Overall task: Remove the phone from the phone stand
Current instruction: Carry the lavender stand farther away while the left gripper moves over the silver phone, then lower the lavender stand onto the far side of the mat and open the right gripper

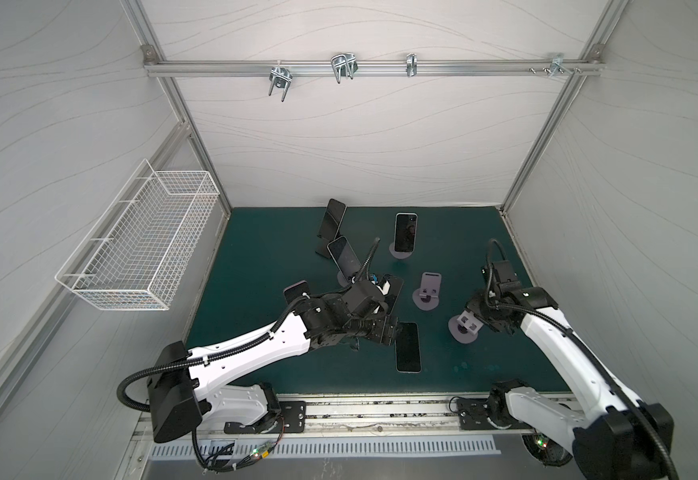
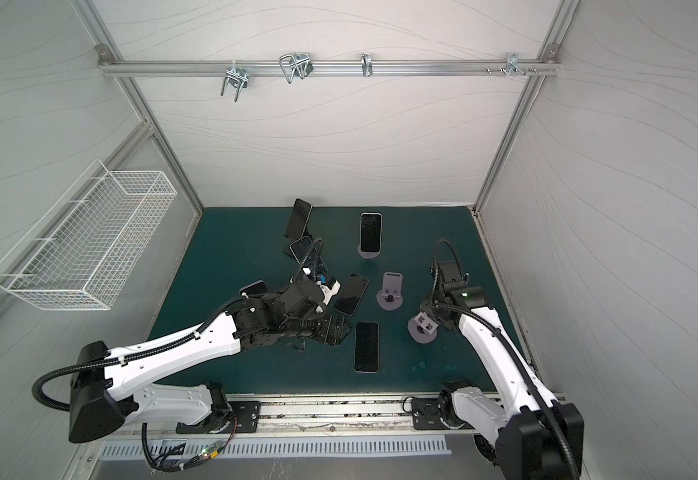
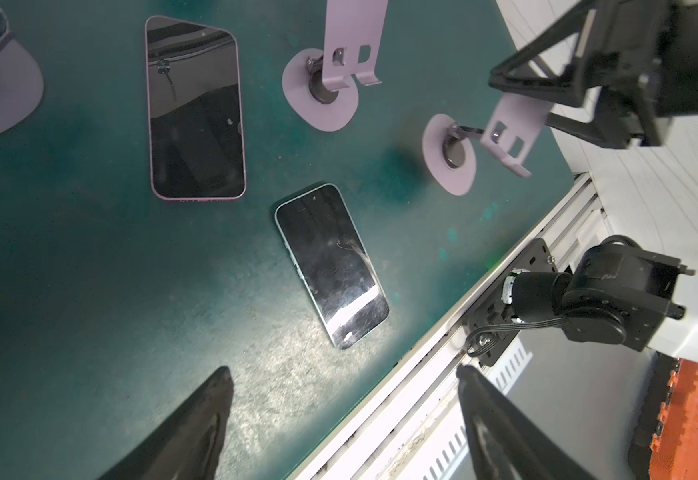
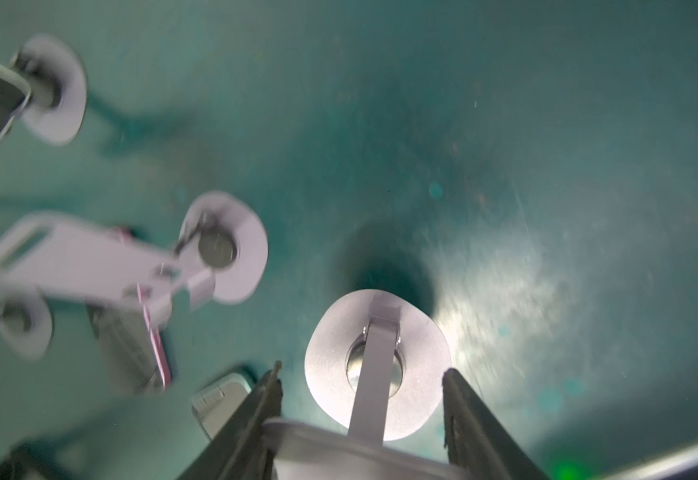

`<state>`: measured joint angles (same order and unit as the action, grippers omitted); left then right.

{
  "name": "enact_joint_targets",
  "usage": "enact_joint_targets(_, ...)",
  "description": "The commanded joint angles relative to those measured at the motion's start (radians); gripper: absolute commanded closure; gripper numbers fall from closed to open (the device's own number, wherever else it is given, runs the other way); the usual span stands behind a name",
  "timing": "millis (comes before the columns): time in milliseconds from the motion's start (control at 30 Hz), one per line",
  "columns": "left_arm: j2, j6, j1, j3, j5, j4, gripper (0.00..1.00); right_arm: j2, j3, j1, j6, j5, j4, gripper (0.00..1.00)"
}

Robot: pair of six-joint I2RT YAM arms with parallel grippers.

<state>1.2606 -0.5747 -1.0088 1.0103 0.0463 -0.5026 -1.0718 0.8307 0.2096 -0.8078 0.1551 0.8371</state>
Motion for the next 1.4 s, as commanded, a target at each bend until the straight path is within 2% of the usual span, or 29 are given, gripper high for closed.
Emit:
enact_joint_targets(0, 0.019, 0.016, -0.003, 0.049, 0.019, 0.042, 0.14, -0.068, 0.025, -0.049, 0.034, -0.014, -0.119, 0.56)
enact_joint_targets(267, 0.038, 0.02, -0.002, 0.042, 0.022, 0.059, 0.14, -0.3, 0.189, -0.117, 0.104, 0.0, -0.199, 0.56)
enact_joint_targets(700, 0.083, 0.058, -0.002, 0.082, 0.036, 0.065, 0.14, -0.64, 0.433, -0.139, 0.202, -0.045, -0.245, 0.53)
enact_joint_targets(1000, 0.086, 0.081, -0.002, 0.096, 0.019, 0.033, 0.14, -0.763, 0.515, -0.137, 0.118, -0.051, -0.273, 0.54)
enact_joint_targets(1367, 0.056, 0.103, 0.0, 0.104, -0.072, -0.013, 0.14, -0.912, 0.689, -0.131, 0.15, -0.037, -0.228, 0.49)
